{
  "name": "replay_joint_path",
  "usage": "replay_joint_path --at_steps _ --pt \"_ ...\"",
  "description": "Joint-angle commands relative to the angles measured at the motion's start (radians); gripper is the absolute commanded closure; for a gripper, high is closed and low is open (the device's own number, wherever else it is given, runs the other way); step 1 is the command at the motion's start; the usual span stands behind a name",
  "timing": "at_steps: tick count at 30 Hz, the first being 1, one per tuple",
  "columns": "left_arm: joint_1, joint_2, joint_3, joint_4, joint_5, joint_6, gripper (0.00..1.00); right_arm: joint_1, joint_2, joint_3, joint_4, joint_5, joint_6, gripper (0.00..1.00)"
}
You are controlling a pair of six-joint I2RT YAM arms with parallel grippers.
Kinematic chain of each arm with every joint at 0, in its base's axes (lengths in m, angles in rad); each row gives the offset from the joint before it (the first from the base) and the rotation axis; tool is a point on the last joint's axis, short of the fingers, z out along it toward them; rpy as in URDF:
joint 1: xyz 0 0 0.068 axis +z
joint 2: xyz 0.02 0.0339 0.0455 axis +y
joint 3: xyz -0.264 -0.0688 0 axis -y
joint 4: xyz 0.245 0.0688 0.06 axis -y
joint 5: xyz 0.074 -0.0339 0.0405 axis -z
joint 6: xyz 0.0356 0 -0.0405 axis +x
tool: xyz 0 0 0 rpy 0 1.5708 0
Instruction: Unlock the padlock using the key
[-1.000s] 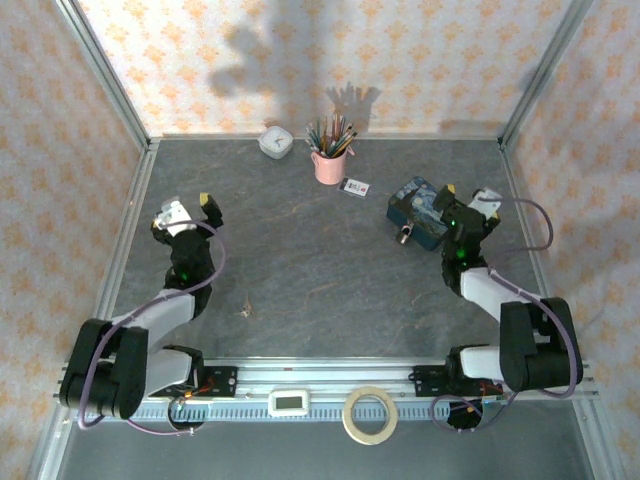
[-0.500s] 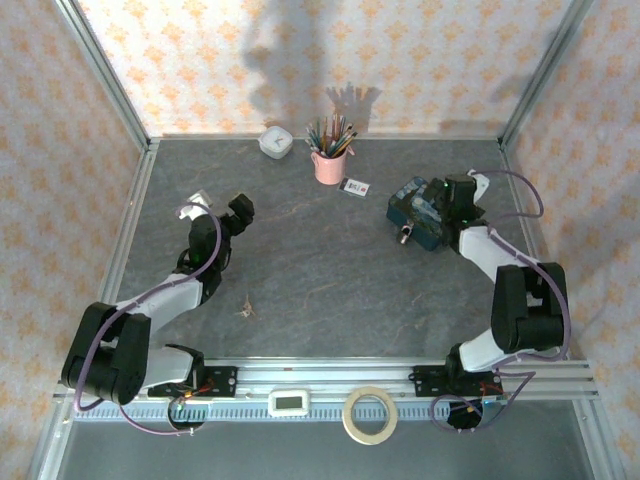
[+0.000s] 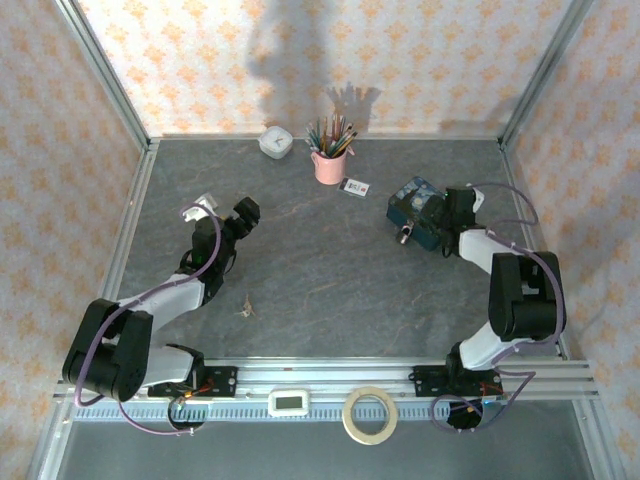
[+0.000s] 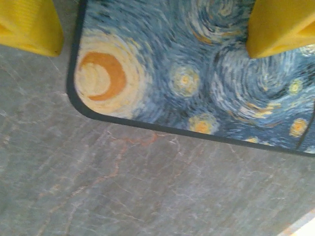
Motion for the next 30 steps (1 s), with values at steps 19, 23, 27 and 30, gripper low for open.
replay_joint_path --at_steps 19,23,27,30 --pt "-0.024 0.024 -0.019 0.088 0.031 -0.043 0.01 0.272 -0.118 -0.158 -0.171 -0.134 -0.012 0.39" --pt "-0.024 0.002 -0.031 0.079 0.014 -0.043 0.01 0.390 -0.083 -0.130 -0.145 -0.150 0.035 0.38" --pt "-0.024 -0.031 -0.039 0.053 0.006 -0.041 0.01 0.474 0.005 -0.060 -0.088 -0.168 0.064 0.39" --pt "-0.024 -0.066 -0.047 0.016 0.000 -0.034 0.01 0.514 0.096 0.031 -0.079 -0.162 0.037 0.40"
